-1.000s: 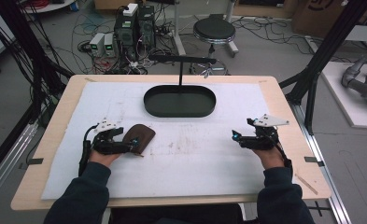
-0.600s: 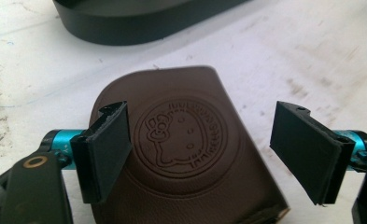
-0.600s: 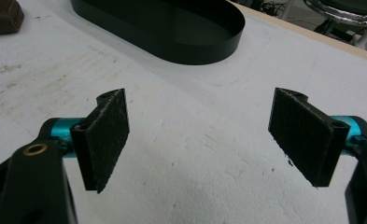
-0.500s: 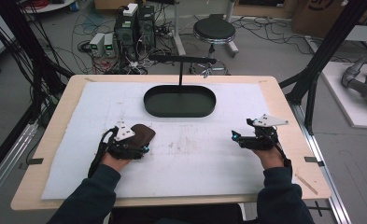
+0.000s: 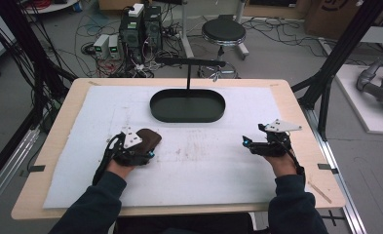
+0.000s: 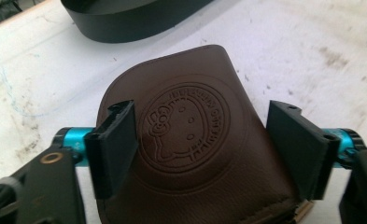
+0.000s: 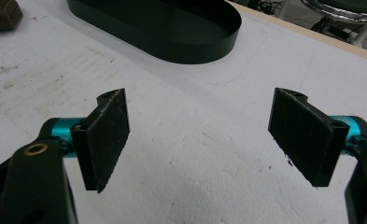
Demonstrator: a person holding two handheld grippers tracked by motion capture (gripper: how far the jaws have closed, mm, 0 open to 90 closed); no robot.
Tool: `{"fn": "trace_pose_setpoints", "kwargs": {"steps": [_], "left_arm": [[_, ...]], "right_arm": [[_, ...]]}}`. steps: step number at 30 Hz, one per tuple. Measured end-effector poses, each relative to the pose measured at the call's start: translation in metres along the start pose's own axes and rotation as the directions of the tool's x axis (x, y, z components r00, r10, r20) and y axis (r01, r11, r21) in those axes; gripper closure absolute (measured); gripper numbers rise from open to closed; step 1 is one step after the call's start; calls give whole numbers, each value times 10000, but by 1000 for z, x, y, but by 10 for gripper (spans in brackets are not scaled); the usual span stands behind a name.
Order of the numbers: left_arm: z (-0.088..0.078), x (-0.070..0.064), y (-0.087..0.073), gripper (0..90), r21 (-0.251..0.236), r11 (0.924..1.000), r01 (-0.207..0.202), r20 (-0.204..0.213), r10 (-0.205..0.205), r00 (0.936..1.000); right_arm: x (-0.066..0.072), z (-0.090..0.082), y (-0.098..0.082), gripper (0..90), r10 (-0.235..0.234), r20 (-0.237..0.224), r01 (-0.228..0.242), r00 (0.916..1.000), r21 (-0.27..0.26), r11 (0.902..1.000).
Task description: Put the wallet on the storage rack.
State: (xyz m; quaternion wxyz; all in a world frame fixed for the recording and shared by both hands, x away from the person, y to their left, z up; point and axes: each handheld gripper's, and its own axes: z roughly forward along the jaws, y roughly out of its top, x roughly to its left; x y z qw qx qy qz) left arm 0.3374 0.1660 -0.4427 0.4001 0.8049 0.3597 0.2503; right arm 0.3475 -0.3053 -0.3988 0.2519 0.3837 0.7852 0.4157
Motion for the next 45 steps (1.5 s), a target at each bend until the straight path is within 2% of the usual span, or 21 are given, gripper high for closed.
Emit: {"fn": "trace_pose_setpoints", "kwargs": {"steps": [3, 5, 8, 9, 10, 14, 16, 21, 22, 23, 25, 27, 29, 32, 35, 36, 37, 43, 44, 45], "left_arm": [[-4, 7, -1, 334, -272, 9972, 691, 423, -679, 9968], [-7, 13, -2, 364, -522, 9907, 1259, 764, -1217, 9896], [-12, 23, -4, 420, -879, 9716, 2197, 1270, -2078, 9699], [-13, 25, -5, 433, -957, 9665, 2382, 1391, -2240, 9646], [-15, 29, -6, 450, -1089, 9577, 2665, 1534, -2487, 9564], [-21, 36, -7, 536, -1505, 9334, 3258, 1832, -2975, 9370], [-23, 39, -8, 569, -1701, 9225, 3465, 1912, -3140, 9300], [-28, 44, -7, 631, -2223, 9044, 3642, 1798, -3291, 9270], [-28, 44, -7, 637, -2223, 9044, 3642, 1798, -3291, 9270], [-30, 48, -7, 641, -2372, 8976, 3715, 1701, -3381, 9256], [-33, 51, -6, 649, -2497, 8990, 3598, 1471, -3321, 9317], [-36, 56, -5, 656, -2663, 8941, 3601, 1205, -3398, 9327], [-37, 61, -5, 656, -2733, 8876, 3707, 1156, -3523, 9287], [-38, 67, -6, 648, -2773, 8825, 3800, 1037, -3657, 9250], [-40, 72, -5, 644, -2807, 8840, 3737, 674, -3703, 9265], [-40, 74, -6, 644, -2789, 8844, 3742, 642, -3717, 9261], [-40, 74, -6, 642, -2806, 8811, 3806, 652, -3781, 9235], [-40, 76, -7, 600, -2830, 8786, 3845, 513, -3865, 9209], [-40, 77, -7, 591, -2848, 8759, 3896, 494, -3924, 9185], [-40, 78, -8, 584, -2840, 8685, 4063, 608, -4066, 9116]], "right_arm": [[0, 0, 0, 208, 15, -16, -15, 10000, -21, 10000], [0, 0, 0, 208, 8, -12, -8, 10000, -3, 10000], [1, 1, 0, 209, 7, -32, -7, 10000, 19, 10000], [1, 1, 0, 209, -33, -43, 33, 10000, 5, 10000], [1, 1, 0, 208, -34, -38, 34, 10000, 4, 10000], [1, 1, 0, 209, -20, -39, 20, 10000, 1, 10000], [1, 0, 0, 210, -39, 30, 39, 10000, -3, 10000], [1, 0, 0, 211, 8, 41, -8, 10000, -41, 10000], [1, 0, 0, 211, -11, 41, 12, 10000, -44, 10000], [1, 0, 0, 211, 3, 42, -3, 10000, -59, 10000], [1, 0, 0, 211, -22, 28, 22, 10000, -42, 10000], [1, 0, 0, 211, -15, 48, 15, 10000, -52, 10000], [2, 0, 1, 211, -13, 31, 13, 10000, -55, 10000], [1, 0, 1, 211, -41, 45, 41, 10000, -54, 10000], [1, 0, 1, 211, 21, 67, -21, 10000, -60, 10000], [1, 0, 1, 211, 15, 47, -15, 10000, -60, 10000], [1, 0, 1, 211, 36, 49, -36, 10000, -59, 10000], [1, 1, 1, 211, 30, 59, -29, 10000, -63, 10000], [1, 1, 1, 211, 42, 66, -42, 10000, -68, 10000], [1, 1, 1, 212, 34, 68, -34, 10000, -70, 10000]]}}
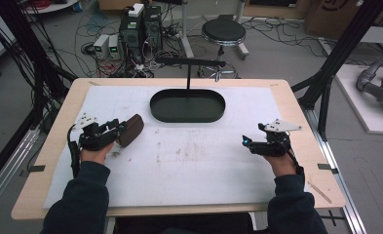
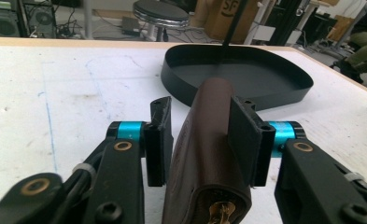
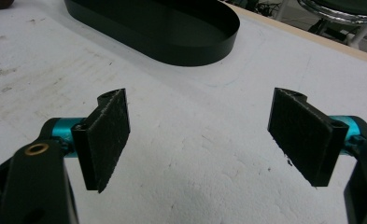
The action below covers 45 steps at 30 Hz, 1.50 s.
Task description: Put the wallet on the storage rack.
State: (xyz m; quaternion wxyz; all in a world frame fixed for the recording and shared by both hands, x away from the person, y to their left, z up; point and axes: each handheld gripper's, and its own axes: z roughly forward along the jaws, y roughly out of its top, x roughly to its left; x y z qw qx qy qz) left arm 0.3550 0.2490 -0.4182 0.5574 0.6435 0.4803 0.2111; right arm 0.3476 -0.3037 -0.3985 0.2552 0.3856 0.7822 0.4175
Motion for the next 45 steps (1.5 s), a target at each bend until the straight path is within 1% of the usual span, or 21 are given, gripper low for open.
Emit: {"fn": "trace_pose_setpoints", "kwargs": {"steps": [1, 2, 5, 10, 13, 14, 15, 16, 19, 25, 28, 31, 32, 33, 34, 37, 40, 41, 45], "left_arm": [[1, 1, 0, 584, -16, 9998, 181, 85, -181, 9998], [1, 2, -1, 584, -19, 9997, 239, 110, -239, 9997], [1, 3, 0, 584, -40, 9998, 216, 18, -216, 9998], [1, 2, 0, 557, -24, 9997, 249, 42, -249, 9997], [2, 1, 0, 479, -98, 9997, 241, -73, -241, 9997], [2, 1, 0, 427, -131, 9997, 205, -89, -206, 9997], [2, 1, 0, 380, -205, 9994, 262, -67, -263, 9996], [1, 0, 0, 354, -276, 9993, 257, -37, -258, 9997], [0, -2, 1, 303, -403, 9992, 50, 16, -50, 10000], [-3, -8, 3, 290, -428, 9983, -407, 249, 417, 9988], [-3, -8, 1, 283, -260, 9975, -657, 204, 662, 9976], [-3, -4, -1, 271, -82, 9984, -566, -48, 565, 9984], [-4, -3, -1, 266, -79, 9980, -629, -135, 628, 9979], [-4, -3, -1, 263, -79, 9980, -629, -135, 628, 9979], [-6, -3, 0, 263, -187, 9978, -635, -140, 632, 9979], [-7, -4, -1, 263, -100, 9964, -837, -45, 836, 9965], [-3, -6, -5, 262, 299, 9942, -1034, 93, 1031, 9946], [-2, -7, -6, 260, 454, 9935, -1047, 135, 1042, 9945], [7, -9, -12, 258, 1053, 9877, -1154, -32, 1163, 9932]], "right_arm": [[0, 0, 0, 211, 8, -3, -8, 10000, -4, 10000], [0, 0, 0, 211, 11, -4, -11, 10000, -5, 10000], [0, 1, 0, 211, -23, -12, 22, 10000, -32, 10000], [1, 1, 0, 212, -43, -38, 43, 10000, -22, 10000], [1, 1, 0, 212, -24, -56, 24, 10000, -6, 10000], [1, 1, 0, 211, -23, -66, 23, 10000, -8, 10000], [1, 1, 0, 211, -40, -88, 40, 10000, -2, 10000], [1, 1, 0, 211, -49, -90, 49, 9999, 1, 10000], [1, 1, 0, 211, -61, -127, 61, 9999, -14, 10000], [1, 1, 0, 211, -95, -176, 95, 9998, -27, 10000], [1, 1, 0, 212, -98, -192, 98, 9998, -33, 9999], [1, 1, 0, 212, -112, -203, 111, 9997, -38, 9999], [1, 1, 0, 211, -119, -205, 118, 9997, -37, 9999], [1, 1, 0, 211, -132, -202, 132, 9997, -28, 9999], [1, 1, 0, 212, -124, -211, 124, 9997, -4, 9999], [1, 2, 0, 211, -91, -224, 91, 9997, 14, 10000], [1, 2, 0, 211, -129, -226, 130, 9997, 36, 9999], [1, 2, 0, 212, -120, -240, 121, 9996, 18, 9999], [1, 2, 0, 211, -131, -228, 132, 9997, 22, 9999]]}}
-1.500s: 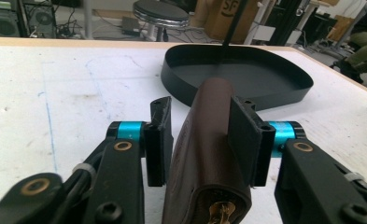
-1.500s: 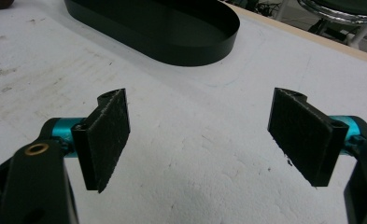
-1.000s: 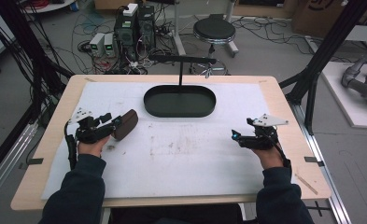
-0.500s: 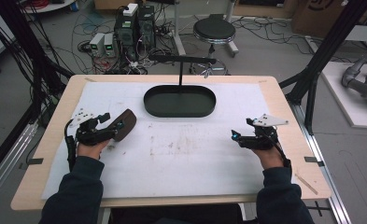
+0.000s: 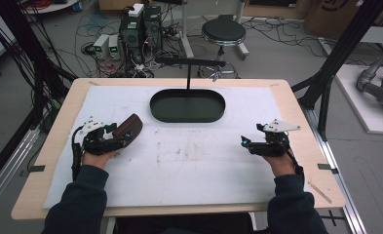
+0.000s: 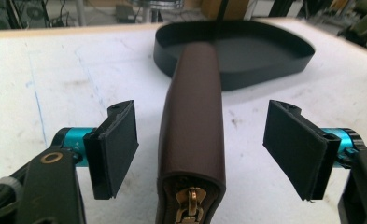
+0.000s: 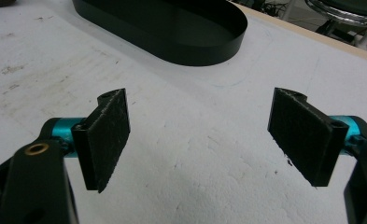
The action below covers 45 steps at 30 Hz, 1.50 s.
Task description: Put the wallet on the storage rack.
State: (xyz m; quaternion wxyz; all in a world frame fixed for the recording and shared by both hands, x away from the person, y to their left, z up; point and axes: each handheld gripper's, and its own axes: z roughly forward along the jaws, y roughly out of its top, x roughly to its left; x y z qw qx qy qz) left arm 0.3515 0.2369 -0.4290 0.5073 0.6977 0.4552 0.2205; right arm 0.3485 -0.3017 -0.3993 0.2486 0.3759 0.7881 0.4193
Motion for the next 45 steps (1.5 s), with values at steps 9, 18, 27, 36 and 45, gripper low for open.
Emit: {"fn": "trace_pose_setpoints", "kwargs": {"steps": [9, 18, 27, 36, 45], "left_arm": [[5, 0, -2, 621, 376, 9980, -517, 83, 514, 9986], [8, -1, 21, 649, -286, 9983, -504, 619, 521, 9967], [40, -11, 69, 649, -532, 9962, -694, 1271, 757, 9890], [88, -28, 97, 647, 13, 9892, -1465, 1999, 1433, 9693], [146, -47, 104, 644, 499, 9874, -1502, 2851, 1301, 9496]], "right_arm": [[0, 0, 0, 212, -2, 6, 2, 10000, 15, 10000], [-2, -1, 0, 212, 118, 26, -118, 9999, -65, 9999], [-5, 0, 0, 212, 233, -47, -234, 9997, -149, 9996], [-7, -1, 0, 212, 313, -77, -315, 9995, -232, 9992], [-9, -1, -1, 212, 401, -93, -403, 9992, -277, 9988]]}}
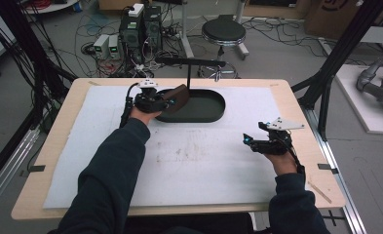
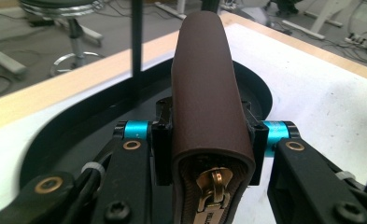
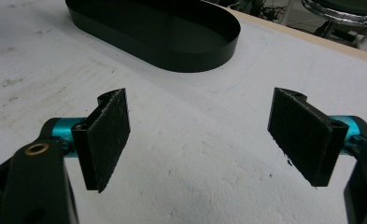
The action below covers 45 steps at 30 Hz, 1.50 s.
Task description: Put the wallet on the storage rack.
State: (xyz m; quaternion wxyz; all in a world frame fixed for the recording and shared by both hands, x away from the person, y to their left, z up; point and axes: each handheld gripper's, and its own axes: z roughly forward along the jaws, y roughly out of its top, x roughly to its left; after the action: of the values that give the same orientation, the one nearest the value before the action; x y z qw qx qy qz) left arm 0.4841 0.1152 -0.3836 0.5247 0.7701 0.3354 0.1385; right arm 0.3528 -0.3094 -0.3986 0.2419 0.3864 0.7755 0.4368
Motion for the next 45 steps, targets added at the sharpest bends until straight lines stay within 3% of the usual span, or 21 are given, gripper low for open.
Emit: {"fn": "trace_pose_setpoints", "kwargs": {"steps": [4, 12, 14, 16, 18, 22, 27, 30, 33, 37, 39, 42, 45], "left_arm": [[21, 0, -1, 639, 406, 9992, 47, 182, -54, 9998], [43, 8, -10, 639, 716, 9958, 573, 216, -590, 9980], [49, 11, -16, 636, 1068, 9921, 661, 51, -670, 9977], [50, 13, -17, 622, 1018, 9924, 692, -111, -684, 9976], [48, 13, -16, 531, 1045, 9928, 582, -654, -515, 9965], [39, 18, -12, 432, 1111, 9927, 469, -1344, -318, 9904], [21, 25, -7, 407, 815, 9945, 652, -1646, -511, 9850], [8, 25, -7, 406, 512, 9953, 824, -1553, -736, 9851], [-9, 17, -9, 389, 14, 9970, 768, -1283, -760, 9888], [-35, 6, -16, 286, -660, 9955, 682, -1174, -756, 9902], [-41, 4, -19, 241, -792, 9950, 609, -1192, -701, 9904], [-67, -1, -34, 211, -1269, 9907, 491, -1393, -668, 9880], [-76, -3, -42, 210, -1191, 9918, 454, -1602, -643, 9850]], "right_arm": [[-1, -1, 0, 212, -22, 12, 22, 10000, -4, 10000], [1, -1, 0, 212, -4, -14, 4, 10000, -35, 10000], [0, -1, -1, 212, -26, -23, 26, 10000, -23, 10000], [0, -1, -1, 213, -8, -28, 8, 10000, -21, 10000], [-1, -1, -2, 213, 25, -21, -25, 10000, -7, 10000], [0, -1, -2, 213, -29, -76, 30, 10000, 18, 10000], [1, -1, -1, 213, -87, -72, 88, 9999, 51, 9999], [2, -1, -2, 213, -105, -65, 106, 9999, 50, 9999], [3, 1, -2, 213, -100, -168, 102, 9998, 110, 9999], [4, 4, -2, 213, -244, -172, 248, 9996, 218, 9995], [5, 5, -2, 213, -260, -217, 265, 9994, 247, 9993], [6, 7, -2, 212, -368, -270, 377, 9990, 321, 9988], [6, 8, -2, 212, -383, -290, 393, 9988, 340, 9986]]}}
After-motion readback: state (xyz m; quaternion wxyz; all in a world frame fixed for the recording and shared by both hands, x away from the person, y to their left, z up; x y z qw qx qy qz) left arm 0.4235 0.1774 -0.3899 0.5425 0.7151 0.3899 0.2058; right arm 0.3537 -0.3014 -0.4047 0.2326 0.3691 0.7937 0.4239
